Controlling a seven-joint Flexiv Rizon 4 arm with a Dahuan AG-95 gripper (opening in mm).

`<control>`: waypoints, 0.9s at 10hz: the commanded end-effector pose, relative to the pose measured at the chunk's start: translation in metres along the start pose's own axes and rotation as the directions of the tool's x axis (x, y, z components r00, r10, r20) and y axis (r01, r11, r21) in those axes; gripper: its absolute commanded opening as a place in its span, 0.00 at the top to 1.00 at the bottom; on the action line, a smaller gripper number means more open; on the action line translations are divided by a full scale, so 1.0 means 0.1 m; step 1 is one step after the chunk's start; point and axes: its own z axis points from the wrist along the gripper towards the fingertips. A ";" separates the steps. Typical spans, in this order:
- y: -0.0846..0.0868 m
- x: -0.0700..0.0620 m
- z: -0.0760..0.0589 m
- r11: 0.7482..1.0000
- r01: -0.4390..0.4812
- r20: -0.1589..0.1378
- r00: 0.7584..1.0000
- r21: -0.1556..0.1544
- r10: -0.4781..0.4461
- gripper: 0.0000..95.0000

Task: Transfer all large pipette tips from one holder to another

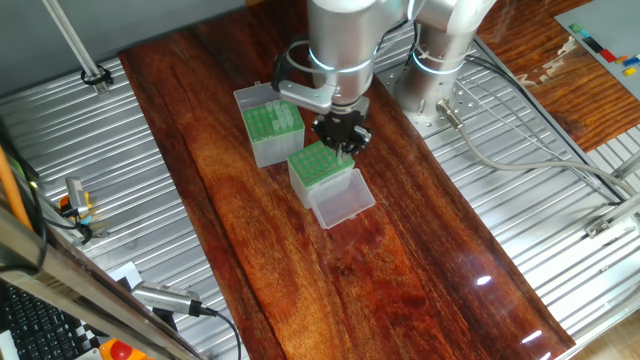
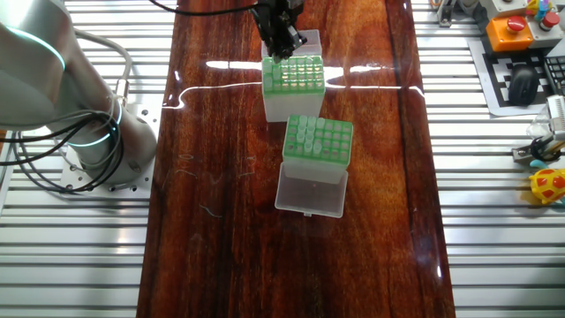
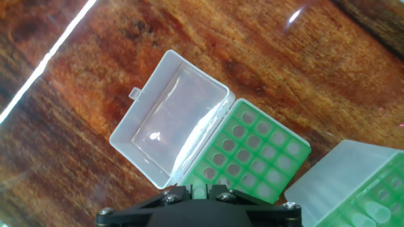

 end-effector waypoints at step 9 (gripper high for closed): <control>-0.11 -0.07 -0.64 0.999 -0.039 -0.014 0.999 -0.003 0.039 1.00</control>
